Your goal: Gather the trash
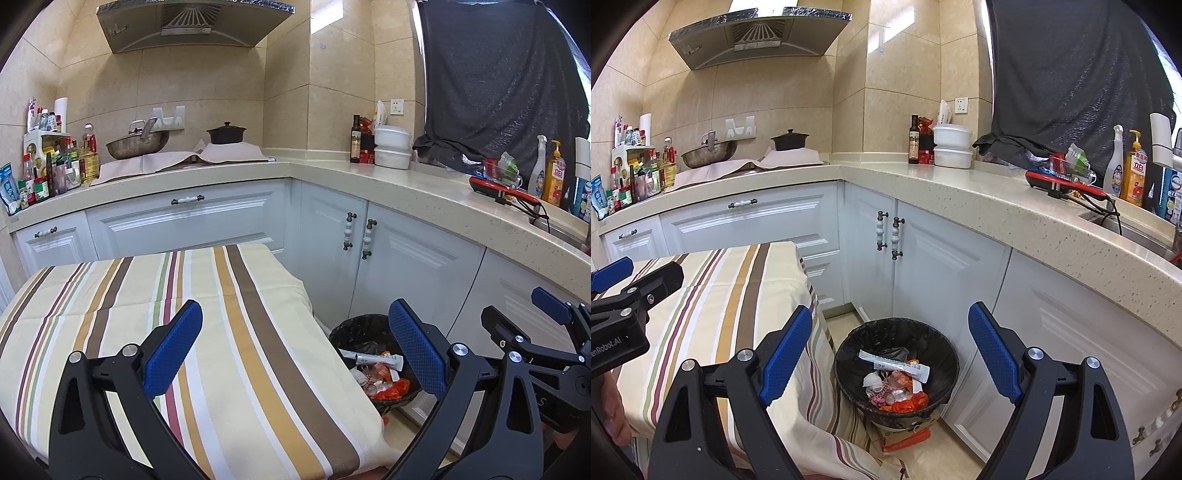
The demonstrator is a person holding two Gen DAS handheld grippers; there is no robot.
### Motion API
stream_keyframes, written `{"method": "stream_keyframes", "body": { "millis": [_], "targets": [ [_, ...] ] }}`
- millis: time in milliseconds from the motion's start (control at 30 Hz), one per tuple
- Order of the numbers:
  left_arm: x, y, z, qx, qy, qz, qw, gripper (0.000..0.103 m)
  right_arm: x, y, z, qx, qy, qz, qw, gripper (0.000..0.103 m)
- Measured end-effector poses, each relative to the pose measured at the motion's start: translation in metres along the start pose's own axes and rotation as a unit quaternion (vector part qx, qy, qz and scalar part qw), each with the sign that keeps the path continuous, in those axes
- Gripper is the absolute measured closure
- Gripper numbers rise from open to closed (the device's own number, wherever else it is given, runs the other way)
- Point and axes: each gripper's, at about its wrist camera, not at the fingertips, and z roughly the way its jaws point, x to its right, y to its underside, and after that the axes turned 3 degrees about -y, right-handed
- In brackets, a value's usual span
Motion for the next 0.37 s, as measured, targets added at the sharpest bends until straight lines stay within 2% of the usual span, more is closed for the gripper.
{"method": "stream_keyframes", "body": {
  "millis": [167,367],
  "targets": [
    [0.001,0.001,0.006,-0.016,-0.014,0.006,0.9998,0.005,-0.003,0.001,0.001,-0.001,-0.001,-0.001,1.0,0.019],
    [-0.002,0.005,0.014,-0.042,-0.01,0.006,0.999,0.005,-0.005,0.002,0.002,-0.004,-0.003,-0.001,1.0,0.019]
  ]
}}
